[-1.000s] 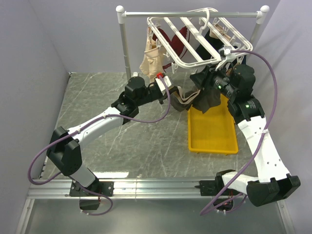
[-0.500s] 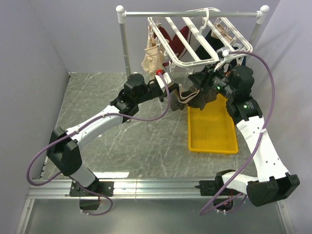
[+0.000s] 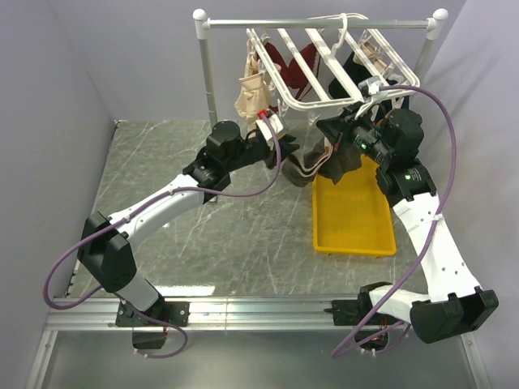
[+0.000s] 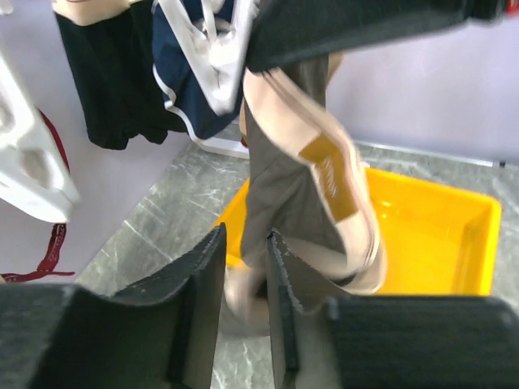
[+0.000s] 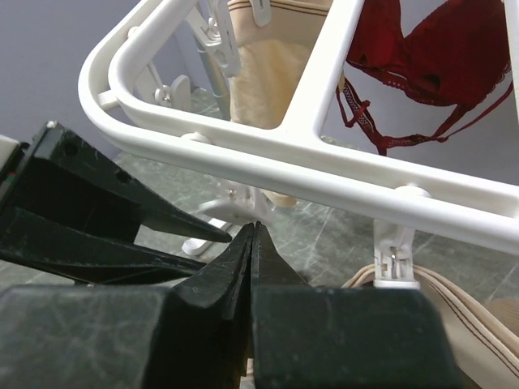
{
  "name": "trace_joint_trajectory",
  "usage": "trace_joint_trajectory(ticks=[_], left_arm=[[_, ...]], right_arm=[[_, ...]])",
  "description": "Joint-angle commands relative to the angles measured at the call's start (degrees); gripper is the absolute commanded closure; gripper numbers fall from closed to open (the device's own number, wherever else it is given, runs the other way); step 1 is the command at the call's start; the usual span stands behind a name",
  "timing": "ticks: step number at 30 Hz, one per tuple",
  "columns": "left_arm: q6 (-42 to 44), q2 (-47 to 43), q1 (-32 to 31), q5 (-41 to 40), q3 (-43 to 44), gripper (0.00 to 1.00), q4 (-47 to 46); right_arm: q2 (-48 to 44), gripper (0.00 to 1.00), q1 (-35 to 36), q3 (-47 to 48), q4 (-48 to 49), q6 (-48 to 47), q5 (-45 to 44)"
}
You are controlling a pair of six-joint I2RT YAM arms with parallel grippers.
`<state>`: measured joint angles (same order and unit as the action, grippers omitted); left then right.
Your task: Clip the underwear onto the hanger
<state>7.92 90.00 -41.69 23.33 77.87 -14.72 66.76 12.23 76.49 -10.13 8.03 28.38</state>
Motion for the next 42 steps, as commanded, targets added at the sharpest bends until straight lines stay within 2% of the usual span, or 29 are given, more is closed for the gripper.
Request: trace_joint_trajectory(ticks=[1, 2, 5, 6, 7, 8, 11, 13, 18, 21, 25, 31, 38, 41, 42], left_arm=[[-6.94, -1.74, 0.73, -1.10, 3.52, 0.65, -2.76], [-10.78, -2.28, 0.91, -0.83, 3.52, 0.63, -3.73], [-13.72, -3.60, 1.26, 0.31, 4.05, 0.58, -2.95], [-14.59, -3.95, 1.18, 0.31, 3.96, 0.52, -3.12], [-15.21, -4.21, 1.17, 0.31, 4.05, 0.50, -3.12], [-15.39, -4.21, 1.17, 0.14, 4.22, 0.49, -3.12], [-16.36, -3.69, 1.17, -0.65, 5.28, 0.42, -3.56], [-16.54, -3.25, 1.17, -0.92, 6.24, 0.39, -4.44], [-16.89, -1.58, 1.26, -1.97, 9.06, 0.32, -4.44], [-16.19, -1.49, 1.26, -2.15, 9.41, 0.31, -4.27], [-16.36, 0.61, 1.17, -2.68, 12.65, 0.36, -3.83], [-16.54, 4.04, 1.09, -2.68, 16.70, 0.37, -2.33], [-16.71, 4.57, 1.17, -2.33, 17.14, 0.38, -3.12], [-16.36, 4.75, 1.09, -2.15, 17.06, 0.44, -3.47], [-16.36, 4.84, 1.09, -1.89, 17.06, 0.50, -3.56]], right_arm=[[-1.37, 1.00, 0.25, 0.33, 2.57, -1.17, 0.18], [-1.37, 1.00, 0.25, 0.33, 2.57, -1.18, 0.18], [-1.46, 1.00, 0.25, 0.15, 2.57, -1.53, 0.36], [-1.37, 0.93, 0.25, 0.15, 2.40, -1.44, 0.27], [-1.63, 0.83, 0.16, -0.11, 2.40, -1.27, 0.18], [-1.90, 0.64, 0.16, -1.33, 3.18, -1.18, 0.01], [-3.04, 0.55, 0.25, -4.06, 6.60, -1.70, 0.79], [-4.44, 0.55, 0.25, -7.22, 8.97, -2.58, 1.59], [-8.75, 0.52, 0.16, -16.71, 22.07, -5.66, 3.61], [-9.37, 0.52, 0.34, -19.26, 27.17, -5.48, 3.52], [-8.58, 0.51, 0.60, -20.67, 30.69, -5.13, 3.08], [-6.92, 0.50, 2.36, -21.82, 37.20, -4.60, 3.35], [-3.92, 0.47, 4.47, -22.26, 43.52, -7.24, 2.12], [-2.78, 0.46, 5.35, -21.91, 44.05, -9.16, 2.47], [-2.52, 0.46, 5.70, -21.91, 44.40, -9.70, 2.21]])
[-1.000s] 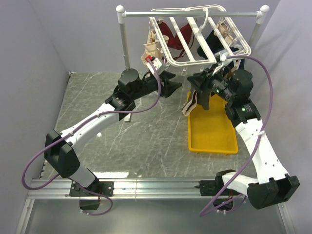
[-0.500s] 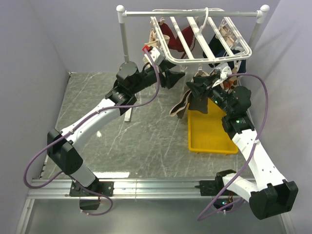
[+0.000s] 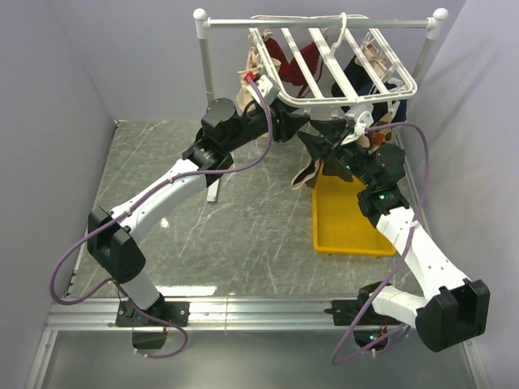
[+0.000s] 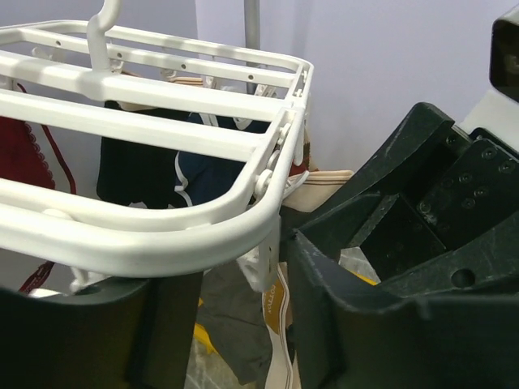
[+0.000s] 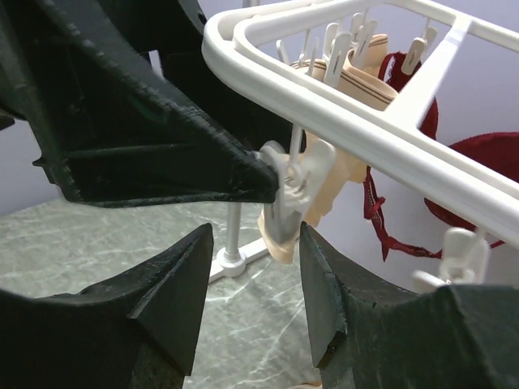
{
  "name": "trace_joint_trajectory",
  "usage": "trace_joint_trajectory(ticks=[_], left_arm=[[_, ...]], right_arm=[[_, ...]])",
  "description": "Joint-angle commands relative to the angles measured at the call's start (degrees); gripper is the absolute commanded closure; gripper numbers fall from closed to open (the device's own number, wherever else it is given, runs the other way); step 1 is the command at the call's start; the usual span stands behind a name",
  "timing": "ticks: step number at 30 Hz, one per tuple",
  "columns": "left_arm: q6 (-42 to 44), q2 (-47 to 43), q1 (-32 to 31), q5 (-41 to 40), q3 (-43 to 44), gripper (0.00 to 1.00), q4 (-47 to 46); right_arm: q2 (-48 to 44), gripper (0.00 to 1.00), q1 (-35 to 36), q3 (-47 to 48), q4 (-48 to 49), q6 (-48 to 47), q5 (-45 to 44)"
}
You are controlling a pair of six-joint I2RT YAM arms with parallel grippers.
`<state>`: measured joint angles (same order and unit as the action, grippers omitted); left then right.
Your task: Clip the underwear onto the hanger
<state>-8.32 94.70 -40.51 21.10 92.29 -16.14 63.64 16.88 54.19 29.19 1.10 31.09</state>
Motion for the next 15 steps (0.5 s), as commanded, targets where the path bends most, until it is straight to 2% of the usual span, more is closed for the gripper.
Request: trace_joint_trajectory(ticks=[1, 11, 13, 15], left_arm=[[-0.21, 0.14, -0.09, 0.43, 2.89, 0.52, -2.14], [-0.73, 0.67, -0.01, 1.48, 3.51, 0.58, -2.32], [-1.00, 0.67, -0.09, 1.57, 3.60, 0.58, -2.32], [-1.17, 0.58, -0.01, 1.31, 3.60, 0.57, -2.14]], right_arm=[[1.05, 0.45, 1.22, 0.39, 5.26, -3.12, -0.77], [4.04, 0.46, 1.66, 1.53, 8.07, -6.64, -4.63], [4.48, 0.48, 1.66, 1.79, 8.60, -6.55, -5.25], [4.65, 0.56, 1.57, 2.23, 8.95, -6.55, -5.69]])
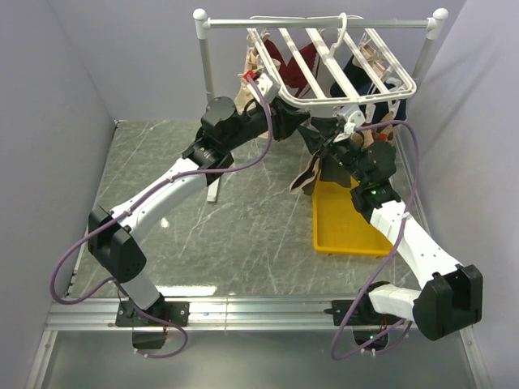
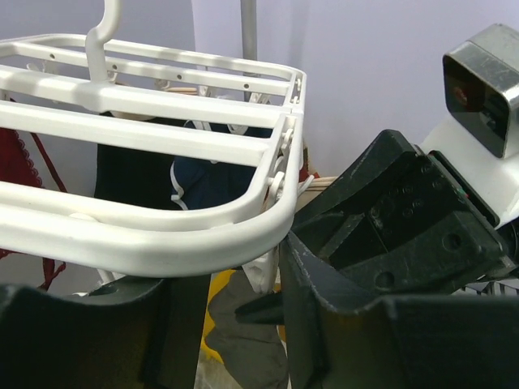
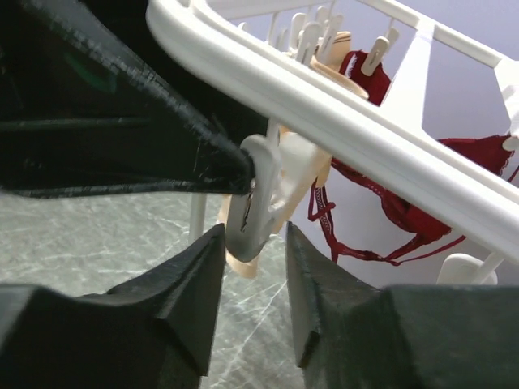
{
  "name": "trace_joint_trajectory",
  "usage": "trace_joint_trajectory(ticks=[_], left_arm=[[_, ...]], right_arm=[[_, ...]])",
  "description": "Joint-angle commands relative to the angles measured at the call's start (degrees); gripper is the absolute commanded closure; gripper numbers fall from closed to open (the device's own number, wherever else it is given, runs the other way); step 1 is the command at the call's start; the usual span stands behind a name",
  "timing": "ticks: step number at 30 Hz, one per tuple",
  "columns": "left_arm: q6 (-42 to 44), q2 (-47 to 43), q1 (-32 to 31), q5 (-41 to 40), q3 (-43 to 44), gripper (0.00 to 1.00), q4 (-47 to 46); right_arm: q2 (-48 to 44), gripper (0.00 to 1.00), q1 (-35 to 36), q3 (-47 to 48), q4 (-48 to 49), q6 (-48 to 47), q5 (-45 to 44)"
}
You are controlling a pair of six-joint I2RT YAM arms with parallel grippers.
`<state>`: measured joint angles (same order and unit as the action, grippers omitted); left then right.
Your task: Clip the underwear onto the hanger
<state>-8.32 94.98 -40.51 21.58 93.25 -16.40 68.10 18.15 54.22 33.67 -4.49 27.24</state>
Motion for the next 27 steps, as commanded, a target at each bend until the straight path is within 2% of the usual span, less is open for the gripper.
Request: trace_joint_trajectory(ticks=[1, 4, 7, 15, 19, 24, 27], left_arm=[[-1.18, 0.38, -0.01, 0.65, 2.81, 0.56, -1.44], [-1.79, 0.29, -0.01, 0.30, 3.07, 0.52, -0.65], [-3.54, -0.14, 0.26, 0.48, 2.64, 0.45, -0.56], [-6.27, -1.64, 1.84, 0.48, 1.58, 0.38, -0.48], [-8.81, -2.43, 2.45, -1.72, 0.70, 0.36, -1.08], [-12.25, -1.99, 3.60, 2.58, 0.62, 0.31, -3.10], [-13.65, -1.12, 3.51, 4.25, 1.31, 0.33, -4.34]], right_arm=[[0.28, 0.58, 0.39, 2.30, 4.56, -0.96, -2.28], [0.02, 0.67, 0.39, 2.56, 4.65, -0.87, -2.29], [-0.16, 0.81, 0.30, 2.91, 4.30, -1.39, -0.36], [-0.68, 1.00, 0.39, 5.11, -0.53, -1.05, 1.23], [-1.03, 1.00, 0.39, 5.99, -2.29, -0.52, 2.02], [-1.04, 1.00, 0.39, 7.22, -4.93, -0.52, 2.90], [-1.12, 1.00, 0.39, 7.48, -5.54, -0.26, 3.60]])
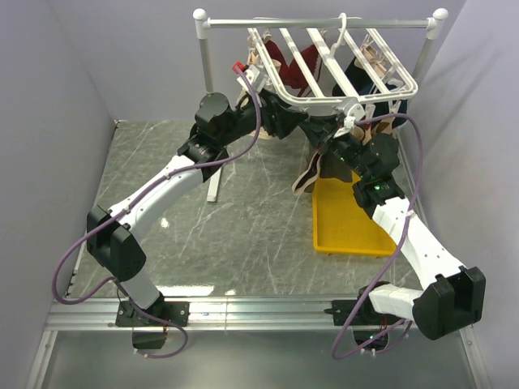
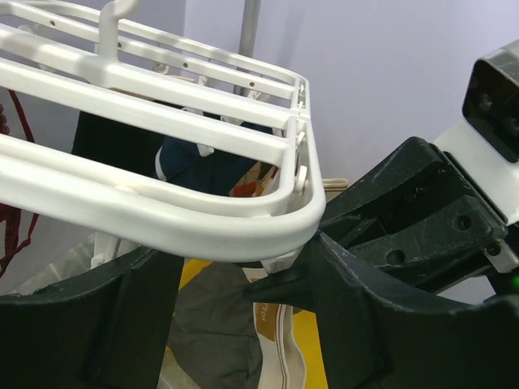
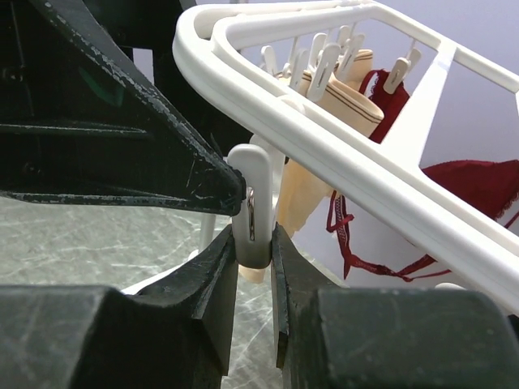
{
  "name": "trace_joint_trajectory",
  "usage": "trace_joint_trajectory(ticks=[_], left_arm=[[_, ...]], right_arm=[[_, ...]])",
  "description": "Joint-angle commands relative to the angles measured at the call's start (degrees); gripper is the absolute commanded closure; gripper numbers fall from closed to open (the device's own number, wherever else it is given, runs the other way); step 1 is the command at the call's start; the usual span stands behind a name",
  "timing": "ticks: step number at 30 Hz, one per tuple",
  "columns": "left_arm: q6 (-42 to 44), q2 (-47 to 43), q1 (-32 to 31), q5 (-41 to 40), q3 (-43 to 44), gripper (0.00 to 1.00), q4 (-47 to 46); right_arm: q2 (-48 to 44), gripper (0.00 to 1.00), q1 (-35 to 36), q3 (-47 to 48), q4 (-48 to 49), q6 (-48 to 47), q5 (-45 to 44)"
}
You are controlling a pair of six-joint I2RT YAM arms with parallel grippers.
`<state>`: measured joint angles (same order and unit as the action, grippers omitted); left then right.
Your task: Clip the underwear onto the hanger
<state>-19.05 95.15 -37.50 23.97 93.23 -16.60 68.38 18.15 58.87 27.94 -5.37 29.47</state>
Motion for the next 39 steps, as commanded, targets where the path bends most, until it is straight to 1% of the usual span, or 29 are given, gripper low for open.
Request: trace_joint_trajectory(ticks=[1, 6, 14, 22, 27, 31, 34, 35, 37, 38, 39], left_arm=[[-3.45, -0.94, 0.49, 1.96, 1.77, 0.34, -4.14], [-5.56, 1.08, 0.58, 2.58, 3.27, 0.35, -6.51], [-7.49, 4.34, 0.49, 1.79, 7.84, 0.39, -3.71], [-7.58, 2.14, 0.67, 3.01, 4.07, 0.40, -4.14], [-8.63, 1.61, 0.67, 5.12, 3.10, 0.39, -4.14], [-9.08, 1.88, 0.58, 5.12, 3.45, 0.40, -4.05], [-9.34, 1.96, 0.76, 4.60, 3.62, 0.47, -4.58], [-9.69, 2.05, 0.76, 4.51, 3.80, 0.52, -4.76], [-9.95, 2.05, 0.93, 4.34, 3.80, 0.58, -5.64], [-10.22, 2.14, 0.93, 4.25, 3.97, 0.66, -5.72], [-10.31, 2.23, 0.93, 4.25, 3.98, 0.70, -6.07]], right_arm=[[-1.41, 1.00, 0.31, 3.00, 0.01, 0.79, 1.64], [-1.32, 1.00, 0.39, 3.44, -0.35, 0.97, 1.55], [-1.41, 1.00, 0.31, 3.71, -0.70, 1.15, 0.85], [-1.05, 1.00, 0.39, 4.67, -1.31, 1.50, 0.06], [-0.79, 1.00, 0.31, 4.85, -1.93, 1.50, -0.56], [-0.70, 1.00, 0.39, 5.20, -2.28, 1.67, -0.30], [-0.79, 1.00, 0.39, 5.02, -2.45, 1.24, -0.29], [-0.88, 1.00, 0.39, 4.94, -2.54, 1.15, -0.21], [-0.79, 1.00, 0.39, 4.94, -2.63, 0.97, -0.29], [-0.88, 1.00, 0.48, 4.68, -2.54, 0.88, -0.21], [-0.97, 1.00, 0.31, 4.59, -2.46, 0.80, -0.21]])
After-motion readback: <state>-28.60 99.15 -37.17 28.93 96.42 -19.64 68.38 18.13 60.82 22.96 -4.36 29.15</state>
